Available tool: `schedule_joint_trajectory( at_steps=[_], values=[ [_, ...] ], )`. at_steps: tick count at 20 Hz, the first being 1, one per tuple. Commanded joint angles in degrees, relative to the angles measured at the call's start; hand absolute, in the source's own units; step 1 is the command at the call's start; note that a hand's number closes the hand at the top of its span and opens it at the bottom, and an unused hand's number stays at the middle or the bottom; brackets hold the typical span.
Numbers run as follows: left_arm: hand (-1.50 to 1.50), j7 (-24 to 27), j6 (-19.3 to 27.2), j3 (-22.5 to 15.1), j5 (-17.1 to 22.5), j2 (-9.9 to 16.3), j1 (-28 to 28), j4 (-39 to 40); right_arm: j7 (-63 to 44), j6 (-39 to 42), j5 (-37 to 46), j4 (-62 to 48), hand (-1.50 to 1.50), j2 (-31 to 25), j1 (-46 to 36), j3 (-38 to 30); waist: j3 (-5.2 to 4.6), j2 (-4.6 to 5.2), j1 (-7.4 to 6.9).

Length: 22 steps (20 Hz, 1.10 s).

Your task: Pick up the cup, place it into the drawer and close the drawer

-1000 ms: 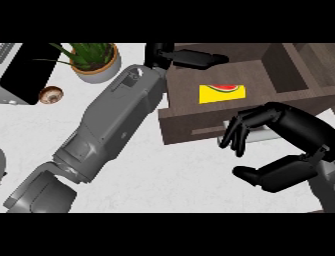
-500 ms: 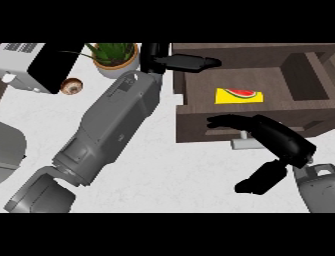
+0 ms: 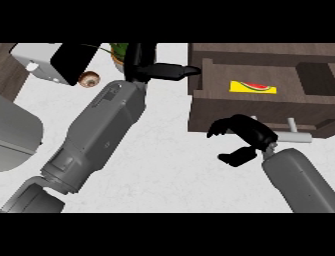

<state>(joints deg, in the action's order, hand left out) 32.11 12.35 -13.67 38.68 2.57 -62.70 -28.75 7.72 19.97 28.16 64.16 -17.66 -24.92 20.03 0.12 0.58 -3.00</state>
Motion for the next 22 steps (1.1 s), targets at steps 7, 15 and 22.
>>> schedule_joint_trajectory(
  at_steps=[7, 15, 22],
  values=[
    [-1.50, -2.3, -4.7, -0.3, 0.8, 3.9, 8.0, -7.5, 14.1, -9.8, 0.7, -27.9, 1.50, 1.1, -15.8, -9.6, 0.16, 0.62, -4.14],
    [-1.50, -3.3, -7.5, -1.0, 0.7, 6.5, 10.7, -11.7, 14.7, -12.4, -3.1, -36.5, 1.50, -4.5, -26.4, -18.5, 0.23, 1.47, -6.54],
    [-1.50, -3.2, -10.6, -1.8, 0.7, 8.4, 14.4, -13.2, 12.6, -10.2, -6.0, -36.4, 1.50, -6.8, -29.1, -21.2, 0.12, 1.67, -8.37]
  ],
)
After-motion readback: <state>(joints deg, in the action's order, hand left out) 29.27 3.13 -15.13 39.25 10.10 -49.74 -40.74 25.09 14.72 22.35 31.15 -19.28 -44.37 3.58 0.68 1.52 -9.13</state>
